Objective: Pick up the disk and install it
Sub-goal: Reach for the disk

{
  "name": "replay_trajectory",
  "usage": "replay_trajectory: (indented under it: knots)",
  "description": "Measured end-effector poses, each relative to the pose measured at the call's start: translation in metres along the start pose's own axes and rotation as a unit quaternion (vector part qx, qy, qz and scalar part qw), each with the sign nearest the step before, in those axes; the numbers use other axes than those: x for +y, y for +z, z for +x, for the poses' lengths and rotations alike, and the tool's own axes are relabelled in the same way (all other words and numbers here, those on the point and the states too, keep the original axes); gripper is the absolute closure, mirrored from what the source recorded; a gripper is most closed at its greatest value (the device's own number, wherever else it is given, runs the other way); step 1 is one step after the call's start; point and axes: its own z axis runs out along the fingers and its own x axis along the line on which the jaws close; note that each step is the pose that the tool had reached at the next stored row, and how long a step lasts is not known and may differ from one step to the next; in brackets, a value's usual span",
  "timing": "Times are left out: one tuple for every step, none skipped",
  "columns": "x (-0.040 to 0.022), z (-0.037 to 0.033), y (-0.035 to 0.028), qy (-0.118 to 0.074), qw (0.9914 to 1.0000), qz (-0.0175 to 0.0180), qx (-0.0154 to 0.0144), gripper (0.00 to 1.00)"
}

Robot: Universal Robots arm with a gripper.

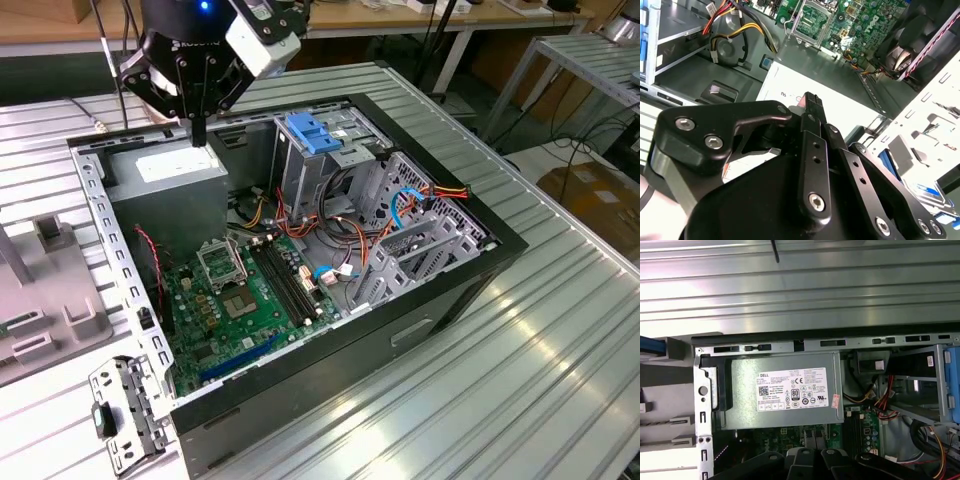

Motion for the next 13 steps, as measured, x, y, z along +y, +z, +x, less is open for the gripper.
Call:
replay_trajectory:
  knots:
    - [0.0,0.0001,0.0,0.0,1.0,0.0,0.0,0.89]
    - [0.0,0.0001,0.0,0.0,1.0,0.0,0.0,0.89]
    - [0.0,0.0002,0.0,0.0,1.0,0.0,0.0,0.89]
    - [0.0,0.0005,0.0,0.0,1.0,0.0,0.0,0.89]
    - [-0.0001,0.001,0.0,0.0,1.0,0.0,0.0,0.89]
    - [-0.0001,0.0015,0.0,0.0,1.0,0.0,0.0,0.89]
    - [-0.0001,0.0019,-0.0001,0.0,1.0,0.0,0.0,0.89]
    - [-0.0002,0.0028,-0.0001,0.0,1.0,0.0,0.0,0.89]
    - [-0.0003,0.0033,-0.0001,0.0,1.0,0.0,0.0,0.89]
    - [-0.0003,0.0038,-0.0001,0.0,1.0,0.0,0.0,0.89]
    - [-0.0003,0.0044,-0.0001,0.0,1.0,0.0,0.0,0.89]
    - [-0.0004,0.0047,-0.0001,0.0,1.0,0.0,0.0,0.89]
    - [-0.0004,0.0053,-0.0001,0.0,1.0,0.0,0.0,0.89]
